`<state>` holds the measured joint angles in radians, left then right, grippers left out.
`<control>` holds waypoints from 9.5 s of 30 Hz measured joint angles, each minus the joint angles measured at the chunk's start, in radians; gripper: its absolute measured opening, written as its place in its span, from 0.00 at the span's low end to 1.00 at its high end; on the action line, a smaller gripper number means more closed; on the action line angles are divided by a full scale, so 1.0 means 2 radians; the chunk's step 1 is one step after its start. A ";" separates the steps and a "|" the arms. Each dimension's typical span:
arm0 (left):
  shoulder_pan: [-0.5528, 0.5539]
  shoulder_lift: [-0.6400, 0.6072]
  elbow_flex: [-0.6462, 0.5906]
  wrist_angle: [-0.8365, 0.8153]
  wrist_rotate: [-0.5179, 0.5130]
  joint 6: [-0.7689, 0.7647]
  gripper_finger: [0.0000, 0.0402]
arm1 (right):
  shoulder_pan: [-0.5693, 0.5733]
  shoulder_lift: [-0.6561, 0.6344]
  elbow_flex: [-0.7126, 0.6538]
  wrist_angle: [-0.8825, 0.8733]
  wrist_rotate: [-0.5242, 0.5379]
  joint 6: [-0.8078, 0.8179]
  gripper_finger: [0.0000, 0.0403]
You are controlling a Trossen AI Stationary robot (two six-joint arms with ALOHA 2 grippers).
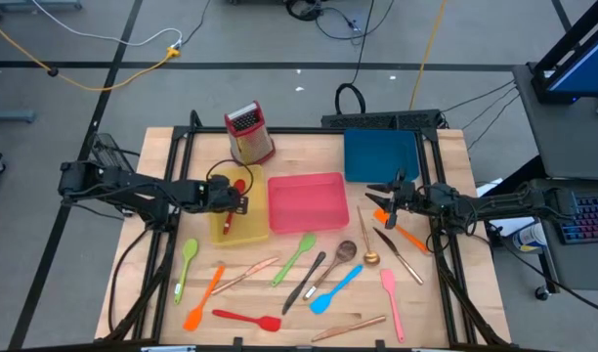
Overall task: Pick & Place Kitchen Items
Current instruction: Put the red serving spoon into the yellow bin, then put the green serving spoon into the yellow bin
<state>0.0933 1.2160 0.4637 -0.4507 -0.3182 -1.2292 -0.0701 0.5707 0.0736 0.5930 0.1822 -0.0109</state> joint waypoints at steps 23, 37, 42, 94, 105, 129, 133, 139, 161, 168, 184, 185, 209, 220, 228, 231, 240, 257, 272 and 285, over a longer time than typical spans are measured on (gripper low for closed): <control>0.000 0.000 0.092 -0.144 0.014 0.041 0.23 | 0.000 0.000 0.000 -0.001 0.000 0.000 0.26; -0.001 0.000 0.126 -0.179 0.020 0.062 0.23 | 0.000 0.000 0.000 -0.009 0.000 0.000 0.26; -0.009 0.000 0.126 -0.197 0.047 0.058 0.23 | 0.000 0.000 0.000 -0.009 0.000 0.000 0.26; -0.355 0.031 0.273 -0.443 0.223 -0.309 0.23 | 0.000 0.000 0.000 -0.004 0.000 -0.029 0.26; -0.404 0.084 0.273 -0.442 0.251 -0.327 0.23 | 0.000 0.000 0.000 -0.003 0.000 -0.029 0.26; -0.428 0.089 0.238 -0.413 0.253 -0.293 0.23 | 0.000 0.000 0.000 -0.003 0.000 -0.027 0.26; -0.428 0.089 0.213 -0.402 0.268 -0.290 0.23 | 0.000 0.000 0.000 -0.004 0.000 -0.027 0.26; -0.427 0.089 0.173 -0.350 0.277 -0.282 0.23 | 0.000 0.000 0.000 -0.004 0.000 -0.027 0.26; -0.426 0.088 0.096 -0.284 0.292 -0.358 0.23 | 0.000 0.000 0.000 -0.005 0.000 -0.026 0.26; -0.427 0.089 0.094 -0.258 0.275 -0.369 0.23 | 0.000 0.000 0.000 -0.007 0.000 -0.026 0.26; -0.426 0.089 0.076 -0.254 0.254 -0.370 0.23 | 0.000 0.000 0.000 -0.009 0.000 -0.026 0.26; -0.426 0.089 0.076 -0.251 0.251 -0.370 0.23 | 0.000 0.000 0.000 -0.009 0.000 -0.026 0.26; -0.427 0.089 0.076 -0.219 0.211 -0.383 0.23 | 0.000 0.000 0.000 -0.010 0.000 -0.026 0.26; -0.426 0.089 0.076 -0.218 0.210 -0.389 0.08 | 0.000 0.000 0.000 -0.010 0.000 -0.026 0.26; -0.426 0.090 0.085 -0.235 0.205 -0.402 0.08 | 0.000 0.000 0.000 -0.010 0.000 -0.026 0.26; -0.426 0.090 0.101 -0.254 0.202 -0.407 0.08 | 0.000 0.000 0.000 -0.010 0.000 -0.024 0.26; -0.426 0.090 0.156 -0.363 0.207 -0.412 0.08 | 0.000 0.000 0.000 -0.010 0.000 -0.002 0.26; -0.428 0.089 0.293 -0.549 0.100 -0.434 0.09 | 0.000 0.000 0.000 -0.027 0.000 0.004 0.26; -0.381 0.089 0.321 -0.560 -0.003 -0.373 0.09 | 0.000 0.000 0.000 -0.028 0.000 0.004 0.26; -0.291 0.089 0.322 -0.554 -0.042 -0.274 0.10 | 0.000 0.000 0.000 -0.028 0.000 0.004 0.26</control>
<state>-0.4897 1.3930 1.1069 -1.5588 -0.4023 -1.7775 -0.0702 0.5705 0.0735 0.5377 0.1818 -0.0036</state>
